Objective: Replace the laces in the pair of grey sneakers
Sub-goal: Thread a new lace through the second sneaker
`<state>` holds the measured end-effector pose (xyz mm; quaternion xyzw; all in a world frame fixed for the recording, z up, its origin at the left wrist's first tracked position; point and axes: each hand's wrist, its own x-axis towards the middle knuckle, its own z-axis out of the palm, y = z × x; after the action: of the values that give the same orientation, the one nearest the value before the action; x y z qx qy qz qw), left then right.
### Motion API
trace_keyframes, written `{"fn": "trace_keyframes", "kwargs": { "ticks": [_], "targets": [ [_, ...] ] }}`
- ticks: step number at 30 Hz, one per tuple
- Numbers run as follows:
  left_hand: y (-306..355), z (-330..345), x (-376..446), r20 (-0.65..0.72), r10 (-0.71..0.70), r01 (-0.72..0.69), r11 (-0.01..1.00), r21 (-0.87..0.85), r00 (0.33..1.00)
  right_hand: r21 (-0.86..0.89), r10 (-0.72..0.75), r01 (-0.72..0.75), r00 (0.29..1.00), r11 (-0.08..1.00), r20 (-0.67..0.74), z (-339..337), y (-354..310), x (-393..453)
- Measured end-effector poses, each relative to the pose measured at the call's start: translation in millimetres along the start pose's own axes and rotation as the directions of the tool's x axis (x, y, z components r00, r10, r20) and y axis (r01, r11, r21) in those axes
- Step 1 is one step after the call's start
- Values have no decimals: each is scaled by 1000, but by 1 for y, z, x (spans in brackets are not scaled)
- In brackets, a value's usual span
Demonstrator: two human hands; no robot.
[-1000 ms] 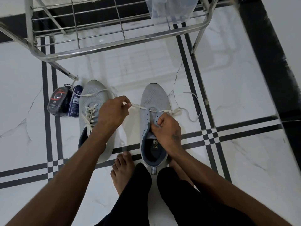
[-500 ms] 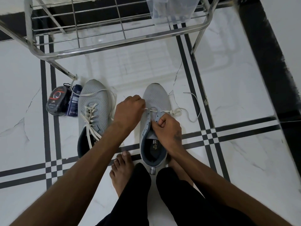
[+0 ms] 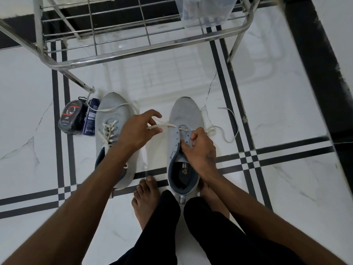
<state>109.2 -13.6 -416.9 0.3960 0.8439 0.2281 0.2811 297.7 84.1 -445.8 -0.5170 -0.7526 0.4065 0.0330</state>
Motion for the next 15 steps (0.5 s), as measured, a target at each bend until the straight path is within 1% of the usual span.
{"fn": "trace_keyframes", "kwargs": {
  "ticks": [6, 11, 13, 15],
  "targets": [
    [-18, -22, -17, -57, -109, 97, 980, -174, 992, -15, 10, -10, 1000, 1000, 4, 1, 0, 1],
    [-14, -23, -27, -32, -130, 114, 942, -317, 991, -29, 10, -10, 1000, 1000, 9, 2, -1, 1],
    [-13, -23, -27, -62, -175, 147, 938, -314, 983, -29, 15, -14, 1000, 999, 18, 1, -2, 1],
    [-11, -27, -26, -127, -217, 187, 959, -212, 968, -30, 9, -8, 1000, 1000, 29, 0, -4, 1]
  ]
}}
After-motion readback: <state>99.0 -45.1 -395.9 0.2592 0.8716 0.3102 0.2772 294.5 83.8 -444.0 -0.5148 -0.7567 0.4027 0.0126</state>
